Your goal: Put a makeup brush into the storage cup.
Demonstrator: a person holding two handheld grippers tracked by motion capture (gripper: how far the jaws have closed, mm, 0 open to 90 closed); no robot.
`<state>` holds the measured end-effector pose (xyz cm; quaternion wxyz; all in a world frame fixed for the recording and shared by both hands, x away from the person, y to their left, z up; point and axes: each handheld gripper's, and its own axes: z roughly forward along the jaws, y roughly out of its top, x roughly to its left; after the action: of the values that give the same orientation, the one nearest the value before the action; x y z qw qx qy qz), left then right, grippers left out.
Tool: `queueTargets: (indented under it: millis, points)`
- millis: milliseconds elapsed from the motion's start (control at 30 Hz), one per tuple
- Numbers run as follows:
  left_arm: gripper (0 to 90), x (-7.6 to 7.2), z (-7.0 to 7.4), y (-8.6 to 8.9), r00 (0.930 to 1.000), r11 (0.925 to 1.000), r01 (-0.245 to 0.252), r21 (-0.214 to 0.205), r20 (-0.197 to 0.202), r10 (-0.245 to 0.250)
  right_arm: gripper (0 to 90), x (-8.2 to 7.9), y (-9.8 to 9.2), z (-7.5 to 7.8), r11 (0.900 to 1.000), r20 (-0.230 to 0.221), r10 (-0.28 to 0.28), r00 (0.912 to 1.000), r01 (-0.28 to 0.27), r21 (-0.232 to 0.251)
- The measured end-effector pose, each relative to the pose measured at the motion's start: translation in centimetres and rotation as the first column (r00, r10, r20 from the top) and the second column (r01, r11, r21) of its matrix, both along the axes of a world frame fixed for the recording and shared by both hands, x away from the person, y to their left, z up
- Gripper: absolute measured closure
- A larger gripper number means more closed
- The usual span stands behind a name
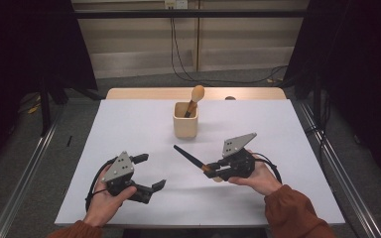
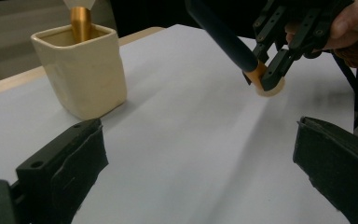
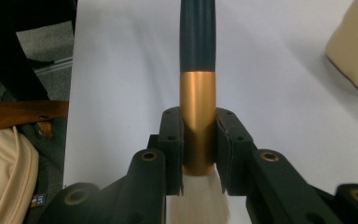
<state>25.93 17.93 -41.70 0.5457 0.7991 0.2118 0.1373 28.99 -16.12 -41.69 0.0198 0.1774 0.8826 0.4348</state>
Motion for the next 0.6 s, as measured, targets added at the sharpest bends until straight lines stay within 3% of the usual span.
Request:
queueTargets:
  millis: [133,200,433,600]
  points:
    - [2.3,0.3,0.2,-0.7,0.9992,0.9988,0.039,0.029,-0.005,-0.039,74.6,0.2,0.6,0.1,0.9991,-0.002,0.033,0.9994,-0.033,-0.028]
    - [2.4,0.2,0.2,-1.0,0.9977,0.9974,0.06,0.04,-0.033,-0.059,74.6,0.2,0.9,0.2,0.9975,-0.002,0.05,0.9987,-0.051,-0.05]
    - [2.5,0.4,0.6,-1.6,0.9961,0.9941,0.086,0.066,-0.026,-0.085,74.6,0.3,1.4,0.3,0.99,-0.02,0.092,0.9956,-0.093,-0.106]
    - [2.4,0.5,1.0,-2.3,0.9939,0.9912,0.108,0.077,-0.033,-0.106,74.6,0.2,1.7,0.4,0.979,-0.036,0.136,0.99,-0.14,-0.148]
